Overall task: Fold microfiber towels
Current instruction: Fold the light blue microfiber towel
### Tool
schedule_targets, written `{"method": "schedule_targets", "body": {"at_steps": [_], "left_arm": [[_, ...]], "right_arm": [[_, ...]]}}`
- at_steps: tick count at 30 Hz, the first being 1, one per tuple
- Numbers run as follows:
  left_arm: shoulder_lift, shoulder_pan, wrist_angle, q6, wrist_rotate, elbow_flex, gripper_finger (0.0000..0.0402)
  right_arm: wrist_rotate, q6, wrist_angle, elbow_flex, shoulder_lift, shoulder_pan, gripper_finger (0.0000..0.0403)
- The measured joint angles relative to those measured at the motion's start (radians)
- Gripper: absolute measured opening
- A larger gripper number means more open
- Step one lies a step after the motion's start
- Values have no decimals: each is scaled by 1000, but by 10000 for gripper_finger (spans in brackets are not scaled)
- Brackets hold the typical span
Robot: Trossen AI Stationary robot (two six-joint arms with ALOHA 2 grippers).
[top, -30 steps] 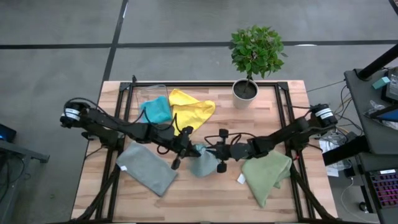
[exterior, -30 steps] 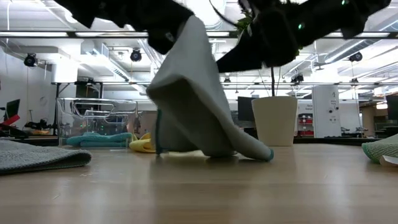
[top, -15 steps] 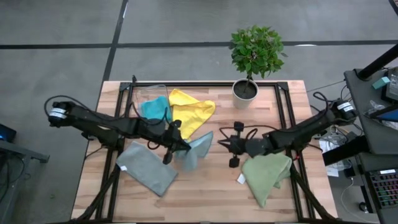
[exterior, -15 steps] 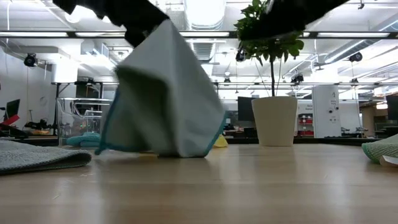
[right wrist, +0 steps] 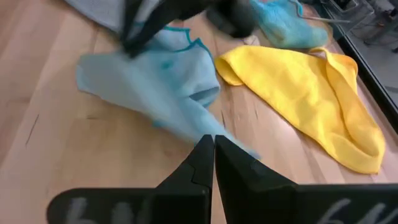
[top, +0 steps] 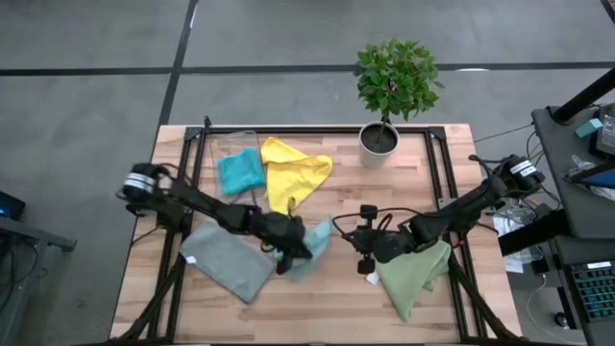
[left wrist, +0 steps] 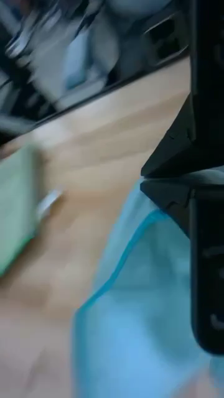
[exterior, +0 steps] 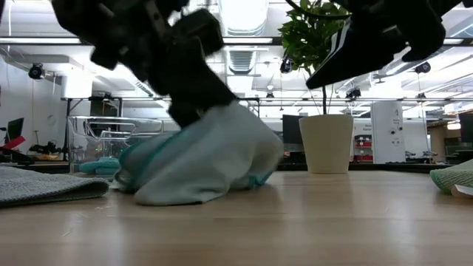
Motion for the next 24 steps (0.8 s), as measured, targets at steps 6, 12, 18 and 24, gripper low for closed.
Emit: {"method": "schedule_targets", "body": {"at_steps": [6, 12, 18, 24], "left_arm": [[85, 1, 2, -60, 181, 48, 87], [22, 3, -162, -52, 178, 63, 142], [-58, 3, -407, -24, 75, 135, 149], [-103, -16, -652, 46, 24, 201, 149]], "right_arm": [[2, -1, -1, 0, -7, -2, 8], [2, 18, -2, 0, -7, -2, 8], [2, 50, -6, 0, -7, -2, 8], [3, 50, -1, 0, -6, -2, 9]]}}
